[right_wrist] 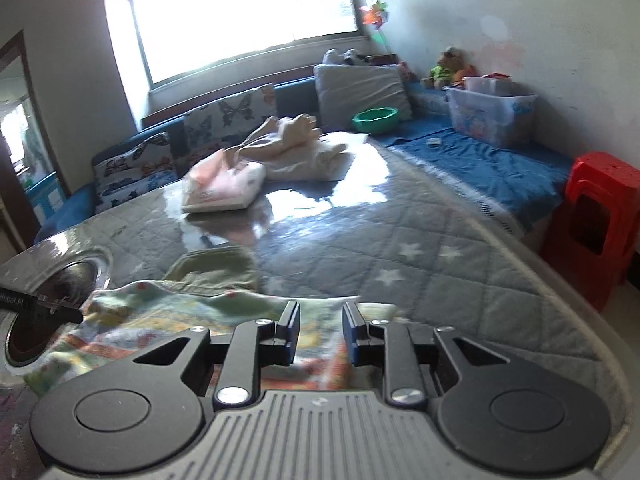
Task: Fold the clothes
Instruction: 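Lower the shirt bundle onto the table and open both grippers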
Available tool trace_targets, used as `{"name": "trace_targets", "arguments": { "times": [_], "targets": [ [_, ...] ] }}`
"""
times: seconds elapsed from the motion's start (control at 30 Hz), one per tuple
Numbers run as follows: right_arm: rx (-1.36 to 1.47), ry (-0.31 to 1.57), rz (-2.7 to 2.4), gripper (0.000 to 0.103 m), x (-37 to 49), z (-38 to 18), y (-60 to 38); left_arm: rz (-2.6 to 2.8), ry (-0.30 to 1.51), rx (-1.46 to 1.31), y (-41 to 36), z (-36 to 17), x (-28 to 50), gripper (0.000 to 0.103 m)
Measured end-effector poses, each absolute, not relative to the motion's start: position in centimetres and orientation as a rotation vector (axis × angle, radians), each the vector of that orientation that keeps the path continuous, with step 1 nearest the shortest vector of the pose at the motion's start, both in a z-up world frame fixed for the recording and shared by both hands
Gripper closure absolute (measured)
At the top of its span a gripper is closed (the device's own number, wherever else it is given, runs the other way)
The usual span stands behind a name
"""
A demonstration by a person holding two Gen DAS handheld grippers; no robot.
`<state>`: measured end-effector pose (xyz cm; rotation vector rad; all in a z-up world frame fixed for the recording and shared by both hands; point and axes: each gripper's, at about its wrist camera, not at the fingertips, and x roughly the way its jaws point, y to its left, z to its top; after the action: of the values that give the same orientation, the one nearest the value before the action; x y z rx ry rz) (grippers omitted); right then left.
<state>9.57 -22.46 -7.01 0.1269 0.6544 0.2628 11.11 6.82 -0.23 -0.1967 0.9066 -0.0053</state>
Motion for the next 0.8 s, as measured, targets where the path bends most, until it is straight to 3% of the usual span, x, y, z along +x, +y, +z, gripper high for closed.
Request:
{"name": "trace_targets", "arguments": {
  "times": [0.13, 0.8],
  "targets": [
    [0.108, 0.672, 0.292, 0.080, 10.4, -7.9, -21.2, -0.032, 0.872, -0.199, 6.2, 0.5, 11.8, 0.069],
    [0.050, 0.684, 0.318, 0.070, 11.8, -9.4, -20.3, -0.076, 0.918, -0.191, 2.8, -2.4, 16.6, 0.068]
  ]
}}
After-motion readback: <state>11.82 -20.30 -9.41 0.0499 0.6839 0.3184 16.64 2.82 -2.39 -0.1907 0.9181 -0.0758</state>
